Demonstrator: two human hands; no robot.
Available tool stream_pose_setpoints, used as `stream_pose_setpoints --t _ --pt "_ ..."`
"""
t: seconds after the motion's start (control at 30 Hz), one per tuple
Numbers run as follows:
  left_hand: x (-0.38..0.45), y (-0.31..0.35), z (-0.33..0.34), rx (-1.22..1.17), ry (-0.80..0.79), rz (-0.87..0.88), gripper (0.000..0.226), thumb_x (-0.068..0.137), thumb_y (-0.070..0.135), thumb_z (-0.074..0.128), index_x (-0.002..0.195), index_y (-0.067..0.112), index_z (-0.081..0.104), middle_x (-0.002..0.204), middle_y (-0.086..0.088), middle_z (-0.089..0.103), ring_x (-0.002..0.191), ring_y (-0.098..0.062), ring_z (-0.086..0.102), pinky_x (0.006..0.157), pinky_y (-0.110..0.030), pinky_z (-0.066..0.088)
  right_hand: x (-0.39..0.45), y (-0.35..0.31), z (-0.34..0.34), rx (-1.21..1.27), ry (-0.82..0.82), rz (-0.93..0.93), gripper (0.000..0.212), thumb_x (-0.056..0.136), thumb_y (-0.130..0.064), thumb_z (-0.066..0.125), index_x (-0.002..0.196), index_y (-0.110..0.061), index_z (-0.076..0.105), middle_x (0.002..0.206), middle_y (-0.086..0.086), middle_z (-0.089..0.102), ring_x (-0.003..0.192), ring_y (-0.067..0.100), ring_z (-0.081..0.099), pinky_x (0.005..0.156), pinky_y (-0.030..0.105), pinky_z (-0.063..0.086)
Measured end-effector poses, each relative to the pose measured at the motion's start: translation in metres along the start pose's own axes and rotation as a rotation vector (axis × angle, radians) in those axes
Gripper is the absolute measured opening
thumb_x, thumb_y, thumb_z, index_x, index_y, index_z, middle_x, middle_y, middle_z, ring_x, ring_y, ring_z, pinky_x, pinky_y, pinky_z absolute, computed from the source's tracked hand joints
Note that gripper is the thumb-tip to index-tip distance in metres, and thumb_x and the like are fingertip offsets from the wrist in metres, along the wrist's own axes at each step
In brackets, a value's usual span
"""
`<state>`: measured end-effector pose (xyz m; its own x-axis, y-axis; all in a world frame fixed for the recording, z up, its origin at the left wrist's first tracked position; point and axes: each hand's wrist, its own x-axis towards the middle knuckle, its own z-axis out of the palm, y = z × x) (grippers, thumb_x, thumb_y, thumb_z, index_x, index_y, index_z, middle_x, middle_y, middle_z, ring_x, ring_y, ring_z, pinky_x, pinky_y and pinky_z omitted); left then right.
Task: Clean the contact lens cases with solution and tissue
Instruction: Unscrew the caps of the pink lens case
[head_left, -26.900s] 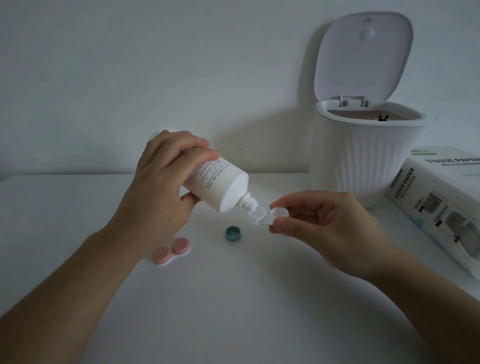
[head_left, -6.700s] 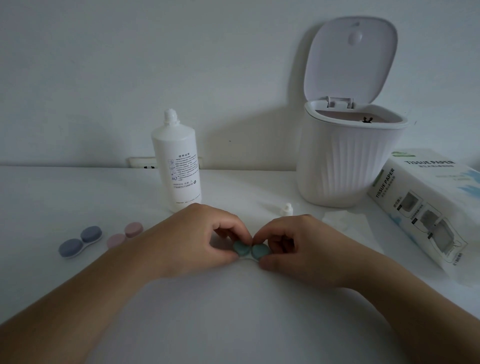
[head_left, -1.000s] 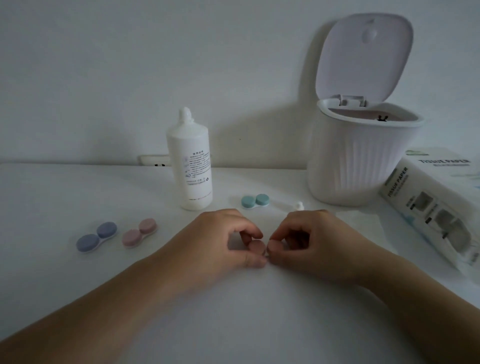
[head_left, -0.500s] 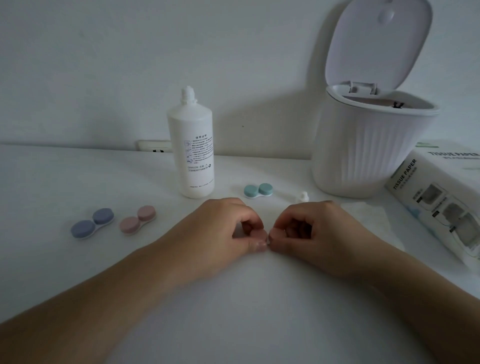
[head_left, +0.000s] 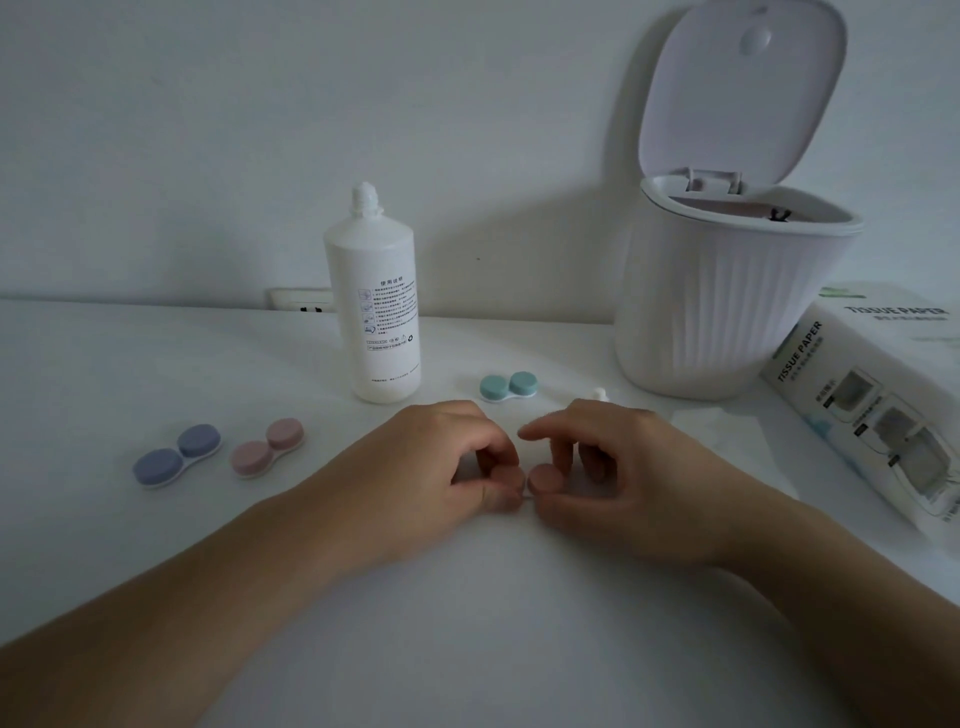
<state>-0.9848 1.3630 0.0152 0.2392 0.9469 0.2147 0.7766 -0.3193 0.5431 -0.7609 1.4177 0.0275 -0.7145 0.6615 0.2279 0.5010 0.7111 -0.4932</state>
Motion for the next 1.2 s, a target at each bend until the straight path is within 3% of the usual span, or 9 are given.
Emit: stream_pose_setpoints --t 0.1,0.2,0.37,0.57,0.77,0.87,0.97,1.07,1.2 --pt "0.001 0.001 -0.001 -0.035 0.004 0.024 0.014 0.078 0.042 0.079 0.089 0.037 0.073 0.094 0.028 0.058 0.076 0.009 0.054 0.069 -0.009 0.039 0.003 0.002 0.002 -0.019 0.045 0.030 0.032 0.072 -0.059 0.067 0.096 -0.037 0.066 0.082 -0.016 0.059 0.074 0.009 0.056 0.060 0.016 0.041" --pt "0.002 0.000 -0.002 -0.063 -0.005 0.017 0.016 0.076 0.037 0.085 0.089 0.036 0.075 0.091 0.033 0.059 0.075 0.013 0.054 0.068 -0.005 0.038 0.004 0.000 0.002 0.008 0.056 -0.005 0.009 0.078 -0.036 0.075 0.085 -0.031 0.071 0.075 -0.011 0.061 0.072 0.011 0.059 0.060 0.018 0.044" --pt "0.002 0.000 -0.002 -0.088 0.007 0.006 0.019 0.074 0.041 0.086 0.088 0.039 0.074 0.088 0.030 0.060 0.071 0.010 0.054 0.065 -0.007 0.038 -0.001 -0.002 -0.004 0.077 0.004 -0.050 0.029 0.080 -0.028 0.072 0.109 -0.032 0.070 0.095 -0.018 0.064 0.086 0.011 0.061 0.076 0.023 0.051" --pt "0.001 0.002 -0.004 -0.068 -0.014 0.009 0.020 0.074 0.042 0.086 0.090 0.041 0.074 0.089 0.031 0.059 0.074 0.010 0.054 0.067 -0.005 0.038 0.002 -0.006 -0.001 0.086 0.112 -0.038 0.029 0.073 -0.052 0.072 0.090 -0.029 0.073 0.075 -0.010 0.061 0.075 0.014 0.058 0.067 0.028 0.048" --pt "0.001 0.002 -0.004 -0.077 -0.016 0.002 0.015 0.077 0.042 0.085 0.086 0.044 0.073 0.088 0.030 0.059 0.070 0.005 0.053 0.066 -0.010 0.039 -0.001 -0.007 -0.002 0.121 0.032 -0.075 0.023 0.081 -0.013 0.076 0.096 -0.031 0.074 0.090 -0.014 0.067 0.088 0.013 0.064 0.078 0.028 0.052" --pt "0.001 0.002 -0.004 -0.082 -0.013 0.001 0.015 0.077 0.043 0.084 0.087 0.043 0.073 0.089 0.028 0.060 0.068 0.004 0.053 0.064 -0.010 0.039 0.000 -0.007 -0.005 0.191 0.019 -0.067 0.020 0.081 -0.023 0.076 0.097 -0.034 0.073 0.099 -0.013 0.068 0.096 0.014 0.063 0.080 0.025 0.050" --pt "0.001 0.002 -0.004 -0.073 -0.020 -0.001 0.019 0.075 0.043 0.085 0.091 0.040 0.075 0.090 0.031 0.059 0.073 0.009 0.054 0.066 -0.006 0.038 0.003 -0.005 -0.003 0.118 0.088 -0.018 0.023 0.074 -0.049 0.073 0.089 -0.032 0.073 0.083 -0.012 0.064 0.083 0.012 0.059 0.072 0.025 0.048" --pt "0.002 0.001 -0.004 -0.079 -0.019 -0.005 0.019 0.075 0.043 0.085 0.091 0.041 0.075 0.090 0.033 0.059 0.074 0.010 0.054 0.067 -0.006 0.039 0.003 -0.005 -0.001 0.093 0.069 -0.009 0.011 0.077 -0.035 0.074 0.088 -0.032 0.073 0.079 -0.013 0.063 0.082 0.011 0.059 0.073 0.028 0.050" --pt "0.002 0.000 -0.003 -0.074 -0.005 0.003 0.020 0.076 0.048 0.083 0.092 0.041 0.074 0.090 0.028 0.060 0.072 0.004 0.054 0.065 -0.009 0.039 0.000 -0.004 -0.007 0.087 -0.012 -0.079 0.019 0.083 -0.028 0.073 0.099 -0.036 0.071 0.103 -0.017 0.067 0.103 0.012 0.061 0.081 0.021 0.047"
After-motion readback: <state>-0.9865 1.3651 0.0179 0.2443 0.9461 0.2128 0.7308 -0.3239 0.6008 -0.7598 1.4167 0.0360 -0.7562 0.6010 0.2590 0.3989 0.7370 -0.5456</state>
